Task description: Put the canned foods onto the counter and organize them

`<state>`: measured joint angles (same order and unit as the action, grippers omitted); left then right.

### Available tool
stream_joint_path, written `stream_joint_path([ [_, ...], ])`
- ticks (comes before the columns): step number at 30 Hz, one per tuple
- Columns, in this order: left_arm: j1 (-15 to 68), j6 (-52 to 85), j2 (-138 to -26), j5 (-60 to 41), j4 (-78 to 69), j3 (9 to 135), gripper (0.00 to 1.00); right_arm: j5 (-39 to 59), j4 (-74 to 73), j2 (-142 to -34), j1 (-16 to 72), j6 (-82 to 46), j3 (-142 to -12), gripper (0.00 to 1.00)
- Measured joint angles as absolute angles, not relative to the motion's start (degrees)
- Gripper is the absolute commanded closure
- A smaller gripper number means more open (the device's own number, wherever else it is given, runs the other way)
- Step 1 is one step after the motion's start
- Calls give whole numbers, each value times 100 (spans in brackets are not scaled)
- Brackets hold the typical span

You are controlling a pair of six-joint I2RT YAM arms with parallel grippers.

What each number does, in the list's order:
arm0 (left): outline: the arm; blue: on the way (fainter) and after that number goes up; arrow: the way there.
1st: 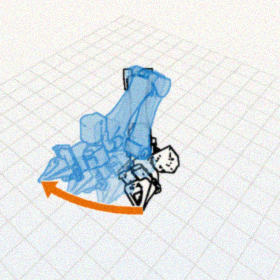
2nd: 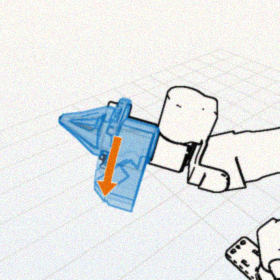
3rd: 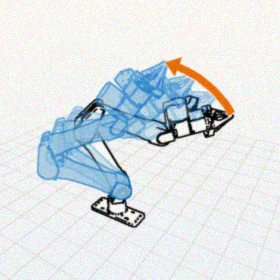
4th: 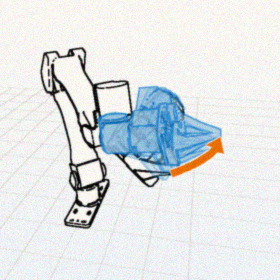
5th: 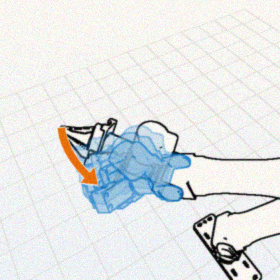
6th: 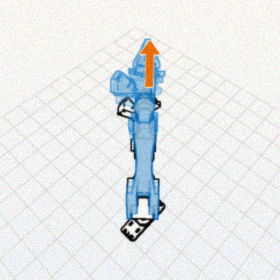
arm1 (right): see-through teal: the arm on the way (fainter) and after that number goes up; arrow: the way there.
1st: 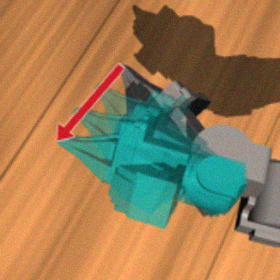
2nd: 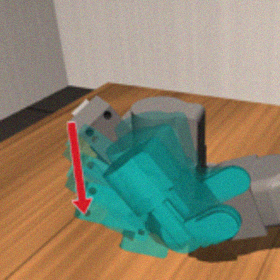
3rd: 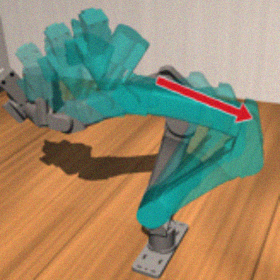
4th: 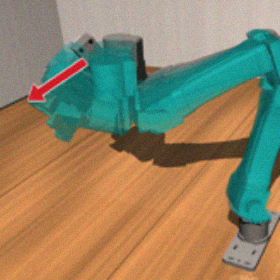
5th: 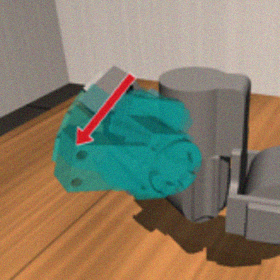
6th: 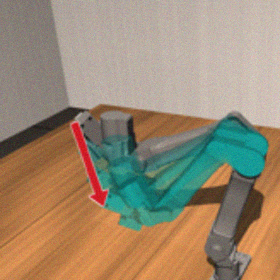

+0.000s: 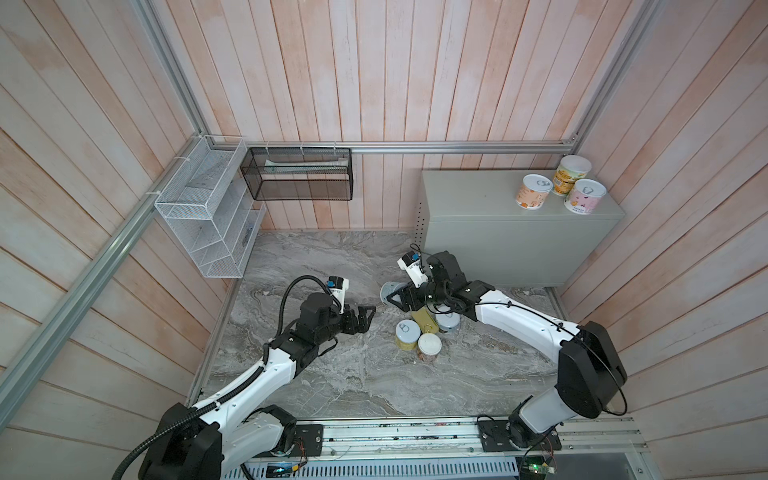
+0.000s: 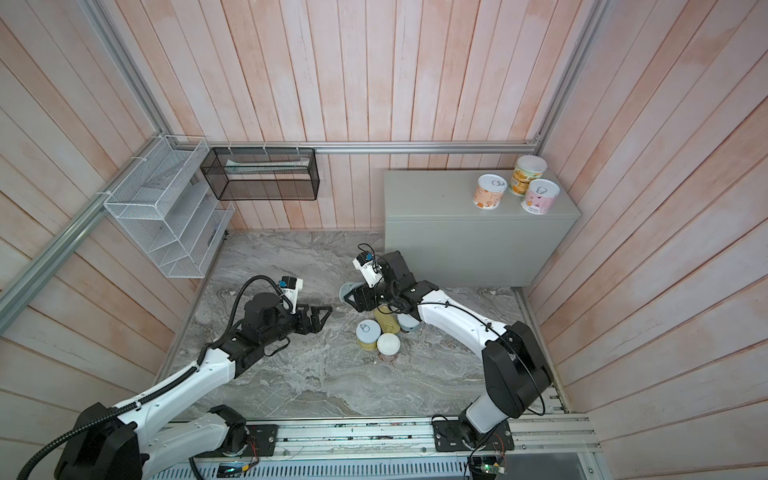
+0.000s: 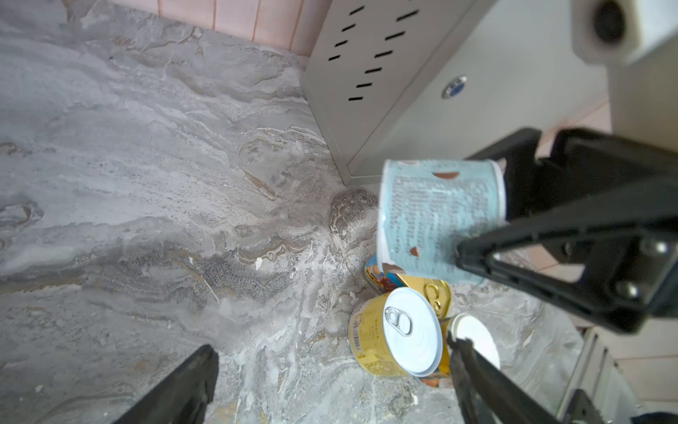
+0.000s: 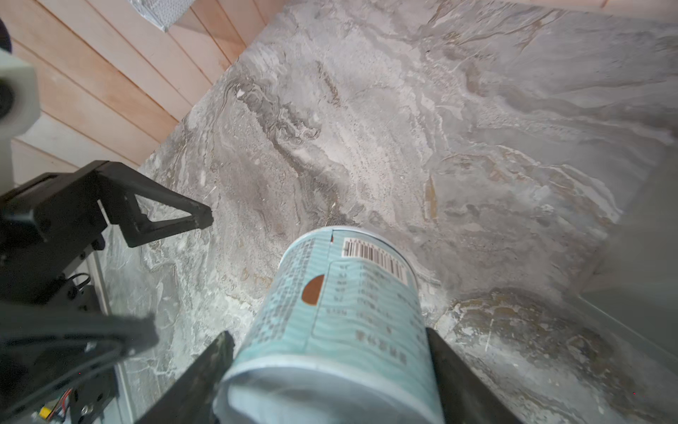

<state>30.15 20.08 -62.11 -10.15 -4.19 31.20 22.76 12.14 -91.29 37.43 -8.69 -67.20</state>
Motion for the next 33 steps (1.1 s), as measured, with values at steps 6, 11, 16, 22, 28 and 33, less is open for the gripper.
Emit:
stream_joint_path([
  [6,3717,639,-6202,-607,-1219,2512,0,2722,2456,-9531,3603,-576,-7474,48],
  [11,3756,-82,-6042,-714,-1918,2115,0,3024,3052,-9644,3424,-545,-7688,49],
  [16,3763,-580,-6346,-1179,-2578,2075,0,3297,3365,-9677,3409,-561,-7695,49],
  [22,3769,-858,-6952,-1761,-2871,2309,0,3546,3404,-9677,3409,-631,-7695,49],
  [28,3817,-952,-7338,-2034,-3085,2576,4,3669,3409,-9677,3409,-711,-7690,49],
  [33,3815,-996,-7699,-2032,-3264,2716,6,3625,3433,-9677,3356,-775,-7651,49],
])
